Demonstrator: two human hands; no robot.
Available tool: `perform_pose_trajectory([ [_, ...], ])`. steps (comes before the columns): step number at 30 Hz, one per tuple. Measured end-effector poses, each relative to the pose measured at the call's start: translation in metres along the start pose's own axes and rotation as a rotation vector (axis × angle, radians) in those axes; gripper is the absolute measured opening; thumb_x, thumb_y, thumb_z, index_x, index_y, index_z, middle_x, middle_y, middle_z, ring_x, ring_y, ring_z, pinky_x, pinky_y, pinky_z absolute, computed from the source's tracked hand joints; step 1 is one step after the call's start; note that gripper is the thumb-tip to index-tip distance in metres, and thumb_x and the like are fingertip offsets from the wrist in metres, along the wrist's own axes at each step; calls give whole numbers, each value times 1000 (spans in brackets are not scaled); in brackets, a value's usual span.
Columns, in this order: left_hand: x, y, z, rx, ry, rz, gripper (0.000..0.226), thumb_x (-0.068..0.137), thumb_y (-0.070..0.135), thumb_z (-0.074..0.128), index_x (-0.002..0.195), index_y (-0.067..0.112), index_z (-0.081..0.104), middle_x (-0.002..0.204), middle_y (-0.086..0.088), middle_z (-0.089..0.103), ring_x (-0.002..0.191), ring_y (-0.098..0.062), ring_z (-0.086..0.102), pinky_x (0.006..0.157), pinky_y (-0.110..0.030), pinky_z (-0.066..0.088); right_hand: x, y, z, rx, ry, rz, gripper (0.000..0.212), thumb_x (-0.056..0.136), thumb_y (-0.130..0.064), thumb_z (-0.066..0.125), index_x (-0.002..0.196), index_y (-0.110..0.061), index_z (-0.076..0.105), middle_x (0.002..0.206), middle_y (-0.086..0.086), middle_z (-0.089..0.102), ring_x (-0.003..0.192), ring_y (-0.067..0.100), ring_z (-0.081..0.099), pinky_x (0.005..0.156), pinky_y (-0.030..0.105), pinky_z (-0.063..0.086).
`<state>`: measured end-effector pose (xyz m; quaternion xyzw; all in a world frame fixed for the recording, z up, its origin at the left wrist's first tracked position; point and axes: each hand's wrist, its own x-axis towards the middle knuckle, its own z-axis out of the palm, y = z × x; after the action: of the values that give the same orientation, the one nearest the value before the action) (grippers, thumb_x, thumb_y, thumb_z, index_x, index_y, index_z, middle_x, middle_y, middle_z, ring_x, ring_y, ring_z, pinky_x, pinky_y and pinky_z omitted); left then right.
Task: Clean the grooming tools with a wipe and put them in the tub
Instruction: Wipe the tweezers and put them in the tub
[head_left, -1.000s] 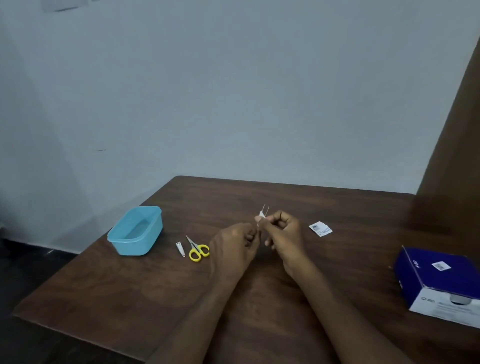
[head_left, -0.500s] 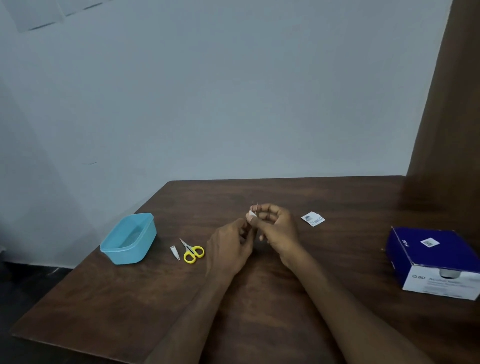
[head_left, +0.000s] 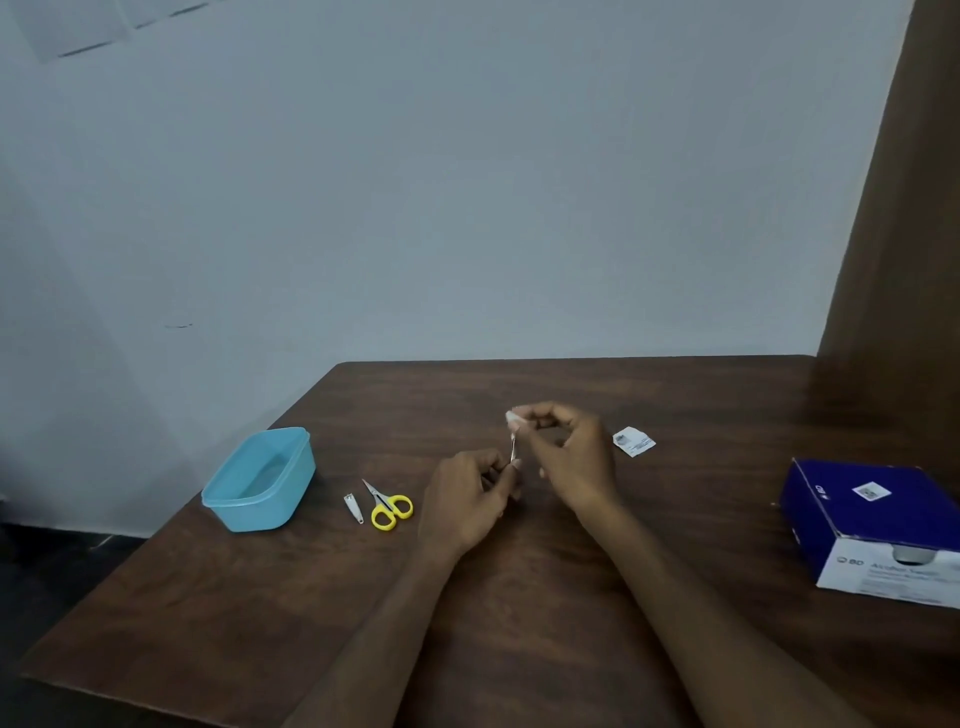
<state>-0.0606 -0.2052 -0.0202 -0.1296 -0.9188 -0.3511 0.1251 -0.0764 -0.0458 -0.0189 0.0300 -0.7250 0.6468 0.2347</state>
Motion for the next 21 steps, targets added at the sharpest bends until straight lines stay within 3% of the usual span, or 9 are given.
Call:
perform_pose_trajectory([
  [2, 1, -3, -1, -28, -12, 14, 35, 101, 45, 62, 71, 29, 71, 68, 17, 74, 56, 1, 67, 69, -39, 60, -3, 4, 3, -153, -46, -42, 14, 84, -42, 89, 88, -33, 78, 83, -16, 76, 56, 6, 69, 54, 34, 57],
  [5, 1, -5, -1, -43, -16, 21, 36, 100, 51, 62, 71, 31, 72, 70, 21, 74, 59, 0, 67, 70, -42, 59, -1, 3, 2, -340, 66, -43, 22, 82, -53, 86, 80, -36, 73, 79, -26, 73, 66, 0, 69, 63, 33, 57],
  [8, 1, -6, -1, -121, -29, 2, 35, 101, 48, 63, 74, 29, 74, 71, 19, 76, 62, -7, 70, 72, -44, 61, 5, 1, -4, -264, 216, -71, 17, 86, -48, 85, 83, -35, 75, 81, -25, 74, 75, 0, 70, 72, 38, 58],
  [10, 0, -5, -2, -202, -21, -10, 35, 105, 41, 63, 76, 26, 75, 71, 14, 77, 60, -9, 71, 71, -43, 62, 8, -3, -9, -161, 230, -95, 14, 87, -45, 85, 89, -33, 78, 84, -22, 76, 70, 4, 70, 67, 39, 57],
  [12, 1, -4, -3, -240, 10, -10, 37, 107, 36, 62, 75, 23, 74, 70, 11, 77, 54, -9, 68, 67, -37, 61, 5, -6, -11, -139, 142, -135, 14, 89, -43, 85, 85, -31, 79, 85, -21, 77, 67, 1, 68, 60, 29, 50],
  [14, 3, -5, -4, -220, 9, 18, 38, 108, 36, 61, 74, 21, 72, 70, 11, 76, 54, -8, 69, 64, -34, 58, -1, -6, -9, -204, 15, -167, 13, 89, -39, 85, 81, -30, 79, 84, -21, 77, 73, -8, 68, 65, 20, 47],
  [17, 3, -9, -4, -209, -15, 67, 37, 106, 37, 62, 74, 23, 74, 71, 12, 76, 61, -10, 71, 66, -41, 59, -5, 0, -2, -331, -36, -164, 10, 86, -42, 84, 81, -35, 79, 81, -23, 75, 78, -8, 69, 70, 28, 54],
  [21, 2, -10, -2, -172, -3, 87, 38, 103, 44, 65, 71, 27, 74, 70, 18, 76, 64, -10, 70, 67, -42, 58, 2, 2, -3, -351, 154, -173, 14, 89, -48, 81, 81, -36, 77, 83, -22, 74, 85, -3, 70, 76, 33, 57],
])
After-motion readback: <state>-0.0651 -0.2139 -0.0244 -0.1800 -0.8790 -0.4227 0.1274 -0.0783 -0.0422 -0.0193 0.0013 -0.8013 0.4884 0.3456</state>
